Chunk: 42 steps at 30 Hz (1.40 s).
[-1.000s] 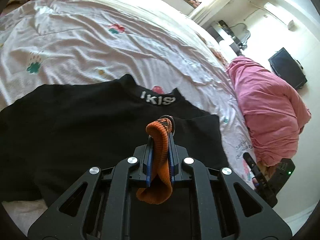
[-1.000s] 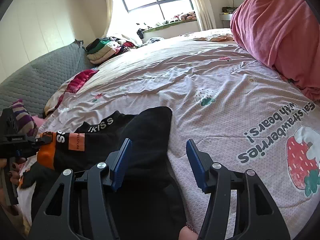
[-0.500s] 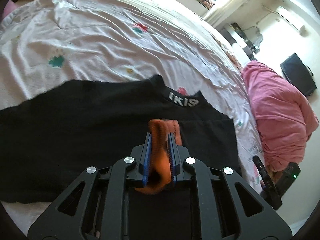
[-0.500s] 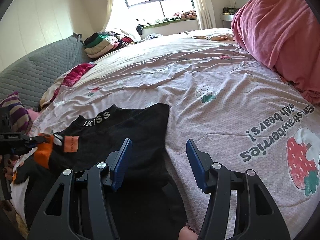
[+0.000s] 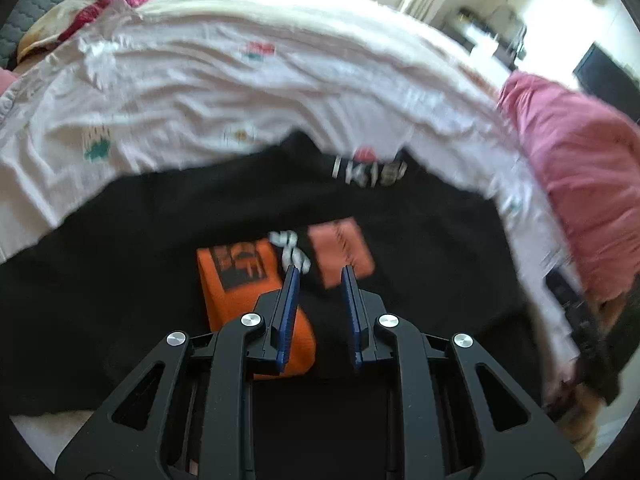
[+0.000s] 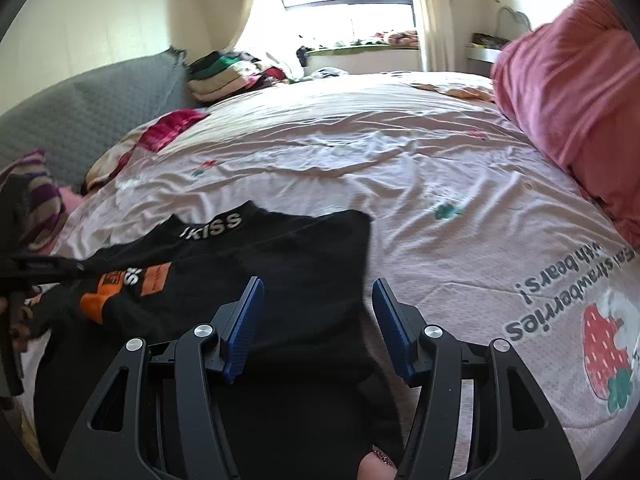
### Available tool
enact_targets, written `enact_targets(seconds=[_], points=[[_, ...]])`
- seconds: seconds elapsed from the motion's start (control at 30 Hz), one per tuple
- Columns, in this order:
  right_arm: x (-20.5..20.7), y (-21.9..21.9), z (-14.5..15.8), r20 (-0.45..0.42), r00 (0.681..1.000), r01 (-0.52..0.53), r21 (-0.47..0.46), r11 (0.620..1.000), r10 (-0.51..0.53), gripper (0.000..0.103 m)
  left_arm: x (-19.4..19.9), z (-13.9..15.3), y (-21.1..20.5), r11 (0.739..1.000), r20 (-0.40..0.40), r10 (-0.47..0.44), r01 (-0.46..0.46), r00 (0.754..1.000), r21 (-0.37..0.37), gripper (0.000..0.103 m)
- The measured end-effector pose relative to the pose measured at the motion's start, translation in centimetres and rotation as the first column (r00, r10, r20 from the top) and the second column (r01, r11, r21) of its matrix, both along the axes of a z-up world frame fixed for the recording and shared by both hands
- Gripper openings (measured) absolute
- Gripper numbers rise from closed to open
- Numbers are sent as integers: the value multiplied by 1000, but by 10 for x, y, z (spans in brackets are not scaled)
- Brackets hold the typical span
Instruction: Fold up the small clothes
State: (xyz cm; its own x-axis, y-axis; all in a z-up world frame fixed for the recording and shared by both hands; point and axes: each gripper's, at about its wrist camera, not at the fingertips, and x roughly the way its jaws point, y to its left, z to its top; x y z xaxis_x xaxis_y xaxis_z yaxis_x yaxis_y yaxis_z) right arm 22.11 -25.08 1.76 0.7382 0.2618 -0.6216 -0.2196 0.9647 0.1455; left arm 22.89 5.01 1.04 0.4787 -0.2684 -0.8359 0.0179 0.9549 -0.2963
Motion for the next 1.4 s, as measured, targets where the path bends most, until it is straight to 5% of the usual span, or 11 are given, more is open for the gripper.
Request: enact_targets(seconds=[0.2, 0.43, 0.73, 0.87, 1.13, 1.2, 1.33, 1.4], points=[[6, 19, -4, -22, 998, -67, -37, 997, 66, 55, -15, -24, 2, 998, -53, -9, 12, 999, 57, 15], [24, 25, -49, -232, 971, -79, -107, 991, 52, 55, -28, -24, 8, 999, -34, -17, 19, 999, 47, 15], [12, 23, -44, -192, 980, -73, -88, 993, 55, 55, -34, -19, 13, 1000, -36, -8, 9, 999, 6, 19], [4, 23, -34, -172, 983, -78, -47, 996, 69, 63, -43, -11, 17, 1000, -22, 4, -3, 1000, 4, 24], [-11, 38, -20, -127, 986, -113, -8, 994, 111, 80, -59, 4, 20, 998, 17, 23, -23, 1000, 56, 37], [-15, 43, -17, -117, 986, -118, -9, 993, 117, 93, -64, 8, 23, 998, 27, 34, -35, 999, 56, 49], [-24, 49, -11, -87, 990, -116, -18, 993, 114, 96, -74, 18, 29, 996, 63, 59, -64, 996, 66, 52], [-28, 52, -11, -86, 989, -119, -12, 993, 118, 97, -79, 24, 31, 994, 83, 71, -77, 994, 79, 77]])
